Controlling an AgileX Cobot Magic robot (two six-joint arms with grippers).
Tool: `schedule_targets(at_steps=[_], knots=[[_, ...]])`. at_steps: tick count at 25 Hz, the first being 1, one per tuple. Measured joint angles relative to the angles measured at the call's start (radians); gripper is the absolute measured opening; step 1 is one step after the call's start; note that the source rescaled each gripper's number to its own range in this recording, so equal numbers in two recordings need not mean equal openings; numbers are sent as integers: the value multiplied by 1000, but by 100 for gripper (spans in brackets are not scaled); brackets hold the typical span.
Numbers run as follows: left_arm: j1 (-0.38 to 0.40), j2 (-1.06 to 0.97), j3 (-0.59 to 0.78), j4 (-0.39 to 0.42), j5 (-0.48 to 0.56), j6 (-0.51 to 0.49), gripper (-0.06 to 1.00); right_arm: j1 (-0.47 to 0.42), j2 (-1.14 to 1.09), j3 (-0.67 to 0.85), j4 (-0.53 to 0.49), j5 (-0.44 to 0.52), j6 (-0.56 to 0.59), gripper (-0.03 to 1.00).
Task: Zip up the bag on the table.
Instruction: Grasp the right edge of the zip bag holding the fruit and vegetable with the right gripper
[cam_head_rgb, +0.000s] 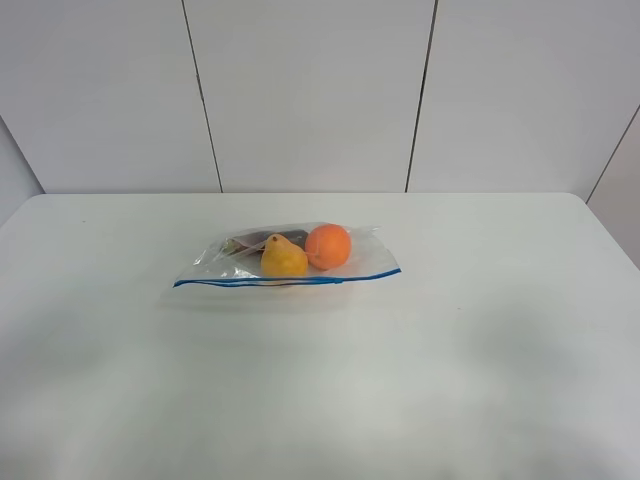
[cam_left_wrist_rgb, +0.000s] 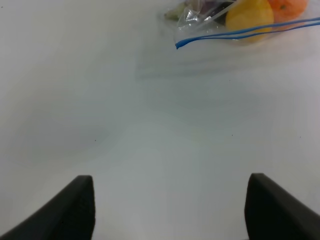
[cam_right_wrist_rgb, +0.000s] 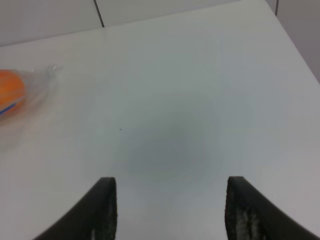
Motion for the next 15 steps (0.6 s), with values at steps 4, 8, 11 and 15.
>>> schedule_targets(at_steps=[4, 8, 11, 15], knots=[[0, 0, 0, 0, 0, 0, 76, 0, 0, 0, 0, 0, 0, 72], [0, 0, 0, 0, 0, 0, 76, 0, 0, 0, 0, -1, 0, 72], [0, 0, 0, 0, 0, 0, 76, 0, 0, 0, 0, -1, 0, 72], [0, 0, 0, 0, 0, 0, 76, 0, 0, 0, 0, -1, 0, 72]])
